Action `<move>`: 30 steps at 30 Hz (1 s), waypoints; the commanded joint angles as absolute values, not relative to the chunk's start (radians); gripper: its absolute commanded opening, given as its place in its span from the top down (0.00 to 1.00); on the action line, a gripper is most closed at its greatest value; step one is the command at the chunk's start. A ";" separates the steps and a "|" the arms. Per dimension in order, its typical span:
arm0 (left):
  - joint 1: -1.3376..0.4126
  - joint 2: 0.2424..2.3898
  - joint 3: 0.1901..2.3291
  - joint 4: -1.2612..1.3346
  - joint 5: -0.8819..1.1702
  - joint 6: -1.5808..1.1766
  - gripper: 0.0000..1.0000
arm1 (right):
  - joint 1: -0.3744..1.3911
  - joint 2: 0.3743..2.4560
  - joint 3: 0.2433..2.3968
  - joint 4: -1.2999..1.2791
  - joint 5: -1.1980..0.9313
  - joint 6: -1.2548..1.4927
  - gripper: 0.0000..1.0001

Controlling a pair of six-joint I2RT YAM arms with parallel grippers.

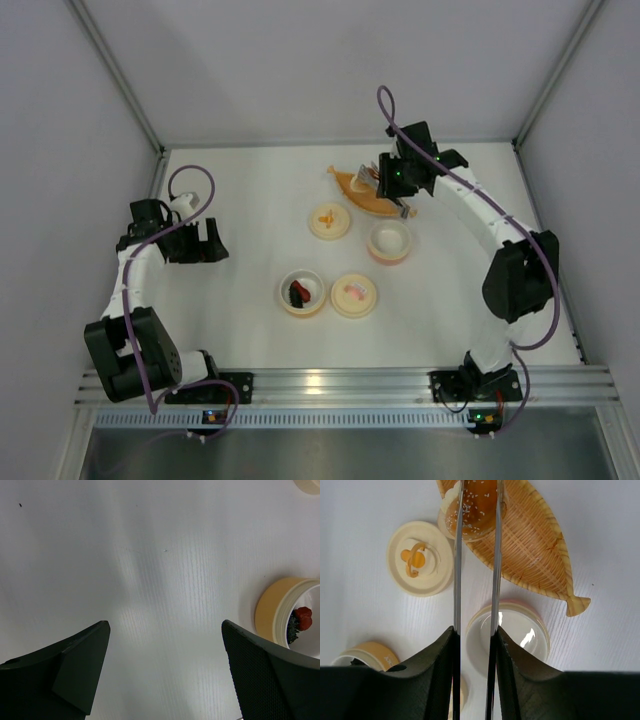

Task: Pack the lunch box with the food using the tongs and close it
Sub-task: Pick up the fake food from the plate, then place the fake food in the packing box.

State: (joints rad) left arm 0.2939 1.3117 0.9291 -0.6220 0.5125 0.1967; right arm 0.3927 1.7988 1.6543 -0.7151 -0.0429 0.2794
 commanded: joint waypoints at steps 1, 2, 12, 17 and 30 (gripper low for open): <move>0.302 1.282 0.953 -0.609 0.534 0.210 0.02 | 0.384 1.677 1.645 -0.667 -0.093 0.170 1.00; 0.304 1.272 0.951 -0.609 0.537 0.210 0.02 | 0.379 1.633 1.611 -0.670 -0.101 0.125 1.00; 0.304 1.253 0.957 -0.624 0.575 0.206 0.02 | 0.305 1.336 1.398 -0.781 -0.319 -0.116 1.00; 0.304 1.250 0.968 -0.637 0.583 0.204 0.02 | 0.299 1.249 1.290 -0.853 -0.353 -0.210 1.00; 0.302 1.238 0.957 -0.644 0.563 0.219 0.02 | 0.273 1.218 1.104 -0.747 -0.298 -0.252 1.00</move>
State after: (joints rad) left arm 0.2947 1.2690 0.9295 -0.6403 0.5526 0.2005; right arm 0.2955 1.2373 1.0973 -0.8200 -0.3016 -0.2295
